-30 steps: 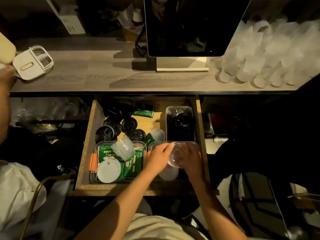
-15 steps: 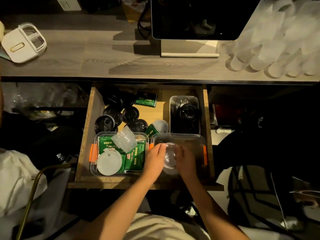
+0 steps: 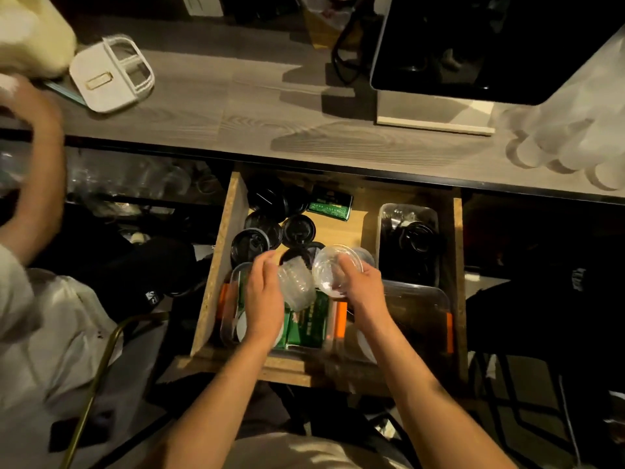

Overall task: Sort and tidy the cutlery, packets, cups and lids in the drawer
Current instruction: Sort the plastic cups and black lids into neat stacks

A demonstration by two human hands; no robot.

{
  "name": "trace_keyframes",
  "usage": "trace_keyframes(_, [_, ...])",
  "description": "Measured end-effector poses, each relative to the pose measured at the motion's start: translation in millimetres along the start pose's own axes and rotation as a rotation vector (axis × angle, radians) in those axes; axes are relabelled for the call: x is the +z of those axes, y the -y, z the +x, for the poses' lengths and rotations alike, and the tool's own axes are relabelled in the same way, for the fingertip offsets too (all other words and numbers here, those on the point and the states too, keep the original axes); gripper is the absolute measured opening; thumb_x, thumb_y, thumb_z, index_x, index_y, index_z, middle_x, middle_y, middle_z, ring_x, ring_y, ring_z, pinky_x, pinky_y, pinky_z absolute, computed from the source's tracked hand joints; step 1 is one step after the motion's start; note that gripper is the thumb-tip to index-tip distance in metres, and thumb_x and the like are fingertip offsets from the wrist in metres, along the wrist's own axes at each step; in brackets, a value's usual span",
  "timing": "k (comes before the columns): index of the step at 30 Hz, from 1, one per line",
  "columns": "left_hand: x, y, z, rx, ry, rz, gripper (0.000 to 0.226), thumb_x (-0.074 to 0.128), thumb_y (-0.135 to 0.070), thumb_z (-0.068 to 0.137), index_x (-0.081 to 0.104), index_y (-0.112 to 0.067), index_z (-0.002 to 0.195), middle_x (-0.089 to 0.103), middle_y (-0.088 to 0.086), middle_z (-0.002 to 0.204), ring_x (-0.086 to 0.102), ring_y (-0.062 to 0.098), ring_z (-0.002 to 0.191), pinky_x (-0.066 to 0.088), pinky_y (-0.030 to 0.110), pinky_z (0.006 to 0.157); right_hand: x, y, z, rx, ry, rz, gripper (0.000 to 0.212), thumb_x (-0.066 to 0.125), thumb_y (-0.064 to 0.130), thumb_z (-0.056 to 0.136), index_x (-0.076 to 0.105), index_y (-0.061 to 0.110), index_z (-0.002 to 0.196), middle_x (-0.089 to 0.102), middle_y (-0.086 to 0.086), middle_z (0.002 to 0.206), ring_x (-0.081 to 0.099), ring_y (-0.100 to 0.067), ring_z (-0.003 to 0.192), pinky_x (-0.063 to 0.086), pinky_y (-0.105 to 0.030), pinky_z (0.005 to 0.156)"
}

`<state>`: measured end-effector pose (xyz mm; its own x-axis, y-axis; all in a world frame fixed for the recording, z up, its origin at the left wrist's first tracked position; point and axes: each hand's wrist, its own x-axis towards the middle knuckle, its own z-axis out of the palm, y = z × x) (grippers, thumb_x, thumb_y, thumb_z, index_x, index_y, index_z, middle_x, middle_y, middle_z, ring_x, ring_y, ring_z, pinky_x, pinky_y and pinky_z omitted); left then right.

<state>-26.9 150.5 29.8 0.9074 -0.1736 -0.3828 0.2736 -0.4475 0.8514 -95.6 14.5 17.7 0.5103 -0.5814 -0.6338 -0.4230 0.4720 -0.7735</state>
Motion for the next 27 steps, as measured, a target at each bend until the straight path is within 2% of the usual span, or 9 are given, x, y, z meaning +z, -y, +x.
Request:
trace_keyframes(3, [-16.8, 24.4, 31.8, -0.245, -0.042, 0.093, 0.05, 0.03, -0.052, 0.103, 0.049, -0.024, 0.14, 0.052, -0.006, 0.139, 0.048, 0.017, 0.128, 0.037, 0.037, 0.109, 26.9, 4.7, 9.1, 0.077, 0.027, 0.001, 0.033, 0.061, 0.033, 0.094, 0.072, 0.002, 0.099, 0.07, -0.007, 0.086, 0.064, -0.017, 0.078, 0.049, -0.028, 0.068])
trace_keyframes(5, [-19.3, 44.1, 52.2, -0.391, 0.003, 0.085, 0.071, 0.028, -0.078, 0.089, 0.054, -0.028, 0.133, 0.055, 0.0, 0.14, 0.054, 0.025, 0.123, 0.043, 0.048, 0.106, 38.6, 5.2, 16.5, 0.133, 0.057, -0.027, 0.029, 0.058, 0.033, 0.097, 0.068, 0.006, 0.102, 0.07, -0.003, 0.091, 0.065, -0.015, 0.081, 0.05, -0.027, 0.068])
trace_keyframes(6, [-18.9, 43.4, 56.1, -0.462, 0.026, -0.001, 0.068, 0.031, -0.079, 0.089, 0.057, -0.026, 0.124, 0.059, 0.001, 0.131, 0.058, 0.025, 0.114, 0.048, 0.046, 0.101, 43.0, 3.5, 19.8, 0.163, 0.08, -0.061, 0.03, 0.057, 0.034, 0.097, 0.066, 0.006, 0.106, 0.07, -0.003, 0.096, 0.064, -0.015, 0.084, 0.05, -0.028, 0.069])
trace_keyframes(8, [-15.9, 22.4, 54.7, -0.53, 0.065, -0.139, 0.042, 0.037, -0.056, 0.102, 0.055, -0.019, 0.113, 0.057, 0.003, 0.113, 0.059, 0.024, 0.1, 0.05, 0.039, 0.093, 50.7, 0.6, 20.8, 0.225, 0.135, -0.118, 0.037, 0.057, 0.039, 0.097, 0.065, 0.012, 0.121, 0.067, -0.004, 0.115, 0.063, -0.015, 0.098, 0.051, -0.031, 0.078])
trace_keyframes(12, [-14.6, 4.7, 50.3, -0.499, 0.134, -0.019, 0.053, 0.036, -0.051, 0.103, 0.054, -0.014, 0.135, 0.056, 0.005, 0.135, 0.057, 0.028, 0.123, 0.043, 0.045, 0.108, 59.7, 1.2, 12.0, 0.309, 0.107, -0.008, 0.046, 0.058, 0.047, 0.094, 0.061, 0.017, 0.128, 0.063, -0.002, 0.123, 0.057, -0.017, 0.108, 0.044, -0.042, 0.09])
trace_keyframes(16, [-22.9, 10.8, 51.0, -0.42, 0.091, -0.168, 0.021, 0.047, -0.03, 0.104, 0.063, -0.018, 0.108, 0.065, 0.007, 0.114, 0.06, 0.025, 0.111, 0.048, 0.041, 0.101, 57.2, 4.9, 3.2, 0.295, 0.098, 0.026, 0.046, 0.059, 0.054, 0.091, 0.065, 0.021, 0.124, 0.065, -0.003, 0.122, 0.057, -0.021, 0.113, 0.044, -0.046, 0.09])
trace_keyframes(20, [-29.3, 6.5, 46.4, -0.352, 0.06, -0.326, 0.025, 0.06, -0.02, 0.099, 0.066, -0.018, 0.123, 0.067, 0.003, 0.122, 0.061, 0.018, 0.114, 0.05, 0.039, 0.1, 53.7, 23.8, -15.1, 0.23, 0.093, 0.141, 0.044, 0.058, 0.052, 0.091, 0.067, 0.019, 0.119, 0.067, -0.012, 0.121, 0.061, -0.03, 0.115, 0.048, -0.058, 0.098])
trace_keyframes(24, [-35.8, -20.9, 42.0, -0.257, 0.16, -0.452, 0.028, 0.061, -0.024, 0.099, 0.065, -0.025, 0.126, 0.063, -0.005, 0.126, 0.058, 0.013, 0.12, 0.047, 0.042, 0.107, 48.0, 41.2, -43.9, 0.129, 0.111, 0.295, 0.052, 0.057, 0.051, 0.089, 0.064, 0.012, 0.123, 0.068, -0.014, 0.12, 0.063, -0.032, 0.115, 0.048, -0.058, 0.098])
trace_keyframes(27, [-43.3, -44.6, 38.8, -0.284, 0.312, -0.513, 0.047, 0.062, -0.05, 0.09, 0.057, -0.034, 0.134, 0.058, -0.002, 0.137, 0.056, 0.017, 0.123, 0.05, 0.044, 0.104, 46.3, 50.9, -66.4, 0.054, 0.161, 0.441, 0.049, 0.05, 0.048, 0.094, 0.063, 0.01, 0.122, 0.069, -0.014, 0.119, 0.065, -0.031, 0.111, 0.053, -0.051, 0.092])
